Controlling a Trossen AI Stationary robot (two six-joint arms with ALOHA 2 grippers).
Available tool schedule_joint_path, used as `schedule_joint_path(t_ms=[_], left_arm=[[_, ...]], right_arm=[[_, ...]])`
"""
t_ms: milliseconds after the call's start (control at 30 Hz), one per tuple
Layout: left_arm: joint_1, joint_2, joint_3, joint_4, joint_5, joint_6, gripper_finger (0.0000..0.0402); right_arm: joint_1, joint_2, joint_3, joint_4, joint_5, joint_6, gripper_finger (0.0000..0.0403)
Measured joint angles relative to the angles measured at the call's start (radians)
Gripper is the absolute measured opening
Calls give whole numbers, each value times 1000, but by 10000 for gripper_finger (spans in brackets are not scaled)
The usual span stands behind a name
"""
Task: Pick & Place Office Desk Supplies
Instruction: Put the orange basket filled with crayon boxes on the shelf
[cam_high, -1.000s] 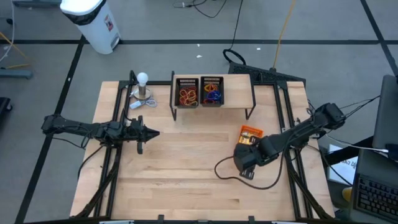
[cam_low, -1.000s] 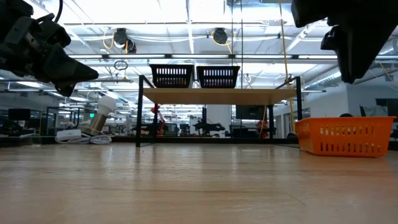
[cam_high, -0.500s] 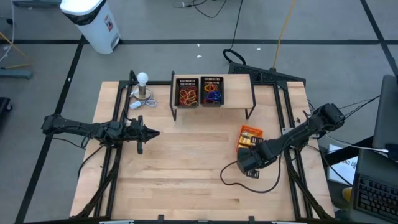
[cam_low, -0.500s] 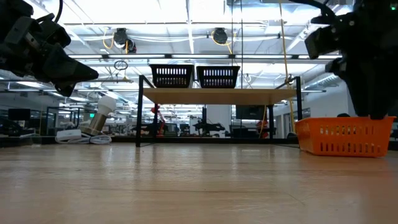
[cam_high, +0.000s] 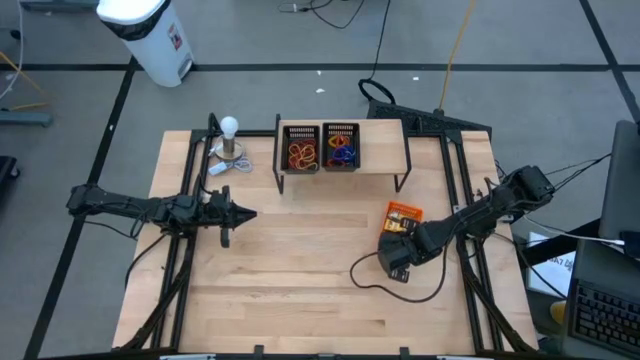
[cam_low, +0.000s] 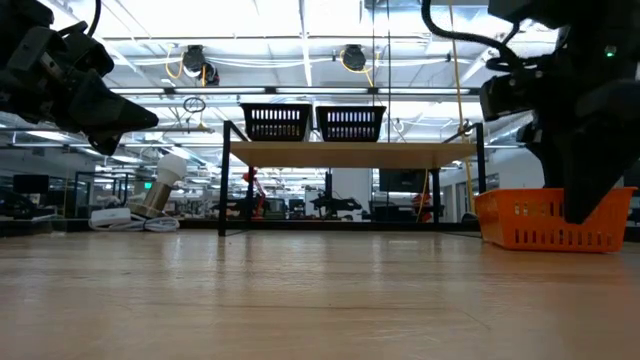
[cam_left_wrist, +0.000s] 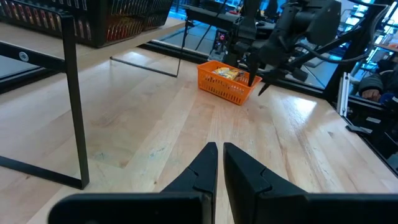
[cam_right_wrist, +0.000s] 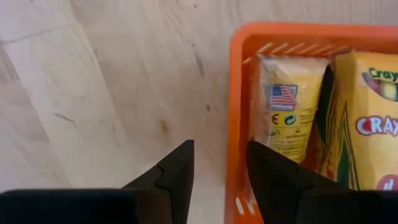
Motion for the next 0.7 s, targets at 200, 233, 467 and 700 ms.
schedule_joint_path(t_ms=[200, 233, 467, 700], left_arm=[[0, 0, 0, 0, 0, 0, 26], [0, 0, 0, 0, 0, 0, 26], [0, 0, 0, 0, 0, 0, 26], [0, 0, 0, 0, 0, 0, 26]], right_arm=[[-6, 0, -8, -4, -21, 51, 96], [-6, 0, -8, -4, -37, 51, 83], [1, -1, -8, -4, -68, 45, 9], [63, 0, 49, -65, -64, 51, 2]])
